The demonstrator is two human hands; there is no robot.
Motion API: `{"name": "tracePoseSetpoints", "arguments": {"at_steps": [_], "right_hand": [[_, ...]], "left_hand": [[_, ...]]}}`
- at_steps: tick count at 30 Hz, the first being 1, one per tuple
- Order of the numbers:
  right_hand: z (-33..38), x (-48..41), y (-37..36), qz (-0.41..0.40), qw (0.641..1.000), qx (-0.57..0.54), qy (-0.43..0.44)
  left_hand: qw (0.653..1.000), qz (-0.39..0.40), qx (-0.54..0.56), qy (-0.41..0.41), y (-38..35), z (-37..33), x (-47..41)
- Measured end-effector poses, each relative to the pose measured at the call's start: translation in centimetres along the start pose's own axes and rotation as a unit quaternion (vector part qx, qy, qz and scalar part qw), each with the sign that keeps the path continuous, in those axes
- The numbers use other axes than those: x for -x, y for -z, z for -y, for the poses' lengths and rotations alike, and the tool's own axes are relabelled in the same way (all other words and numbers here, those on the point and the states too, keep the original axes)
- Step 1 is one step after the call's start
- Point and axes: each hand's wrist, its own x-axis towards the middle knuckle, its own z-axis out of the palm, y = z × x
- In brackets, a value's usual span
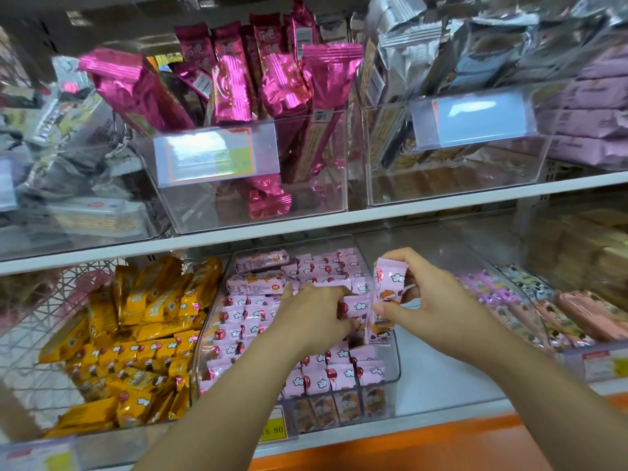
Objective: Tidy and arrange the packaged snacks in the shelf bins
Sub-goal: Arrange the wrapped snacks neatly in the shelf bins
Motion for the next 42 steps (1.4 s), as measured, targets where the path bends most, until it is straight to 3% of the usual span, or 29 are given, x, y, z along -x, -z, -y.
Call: {"name": "tracePoseSetpoints", "arguments": {"at_steps": [5,8,13,18,25,30,33,42], "right_hand": [[0.1,0.2,-0.2,0.001,1.0,0.002,0.009],[0.0,0.1,-0.1,-0.05,0.998,-0.017,0.021],[-0.4,-0.1,0.2,-0.08,0.996,-0.046,0.012],[0.1,0.1,0.0,-0.059,0.998,-0.031,0.018],[-0.3,-0.1,0.1,-0.068,0.997,-0.033,0.022],[-0.3,-0.2,0.2,-0.062,0.997,-0.03,0.021],[-0.4,-0.1,0.0,-0.037,0.999,-0.015,0.025],[-2.3,-1.2,-1.3,0.029,0.988,0.138,0.061]], "left_hand": [[1.0,0.001,-0.005,0.015,-0.2,0.2,0.2],[1.0,-0.012,-0.015,0.005,0.0,0.3,0.9],[0.99,-0.119,0.017,-0.075,0.2,0.7,2.7],[0.989,-0.068,-0.08,-0.104,-1.6,0.3,2.7],[0.984,-0.122,-0.006,-0.131,-1.9,0.9,1.6],[0.987,-0.048,-0.053,-0.142,-1.8,0.4,1.2],[0.99,-0.046,-0.029,-0.127,-2.2,0.6,0.9],[0.991,-0.066,0.025,-0.114,-2.3,2.0,1.4]]}}
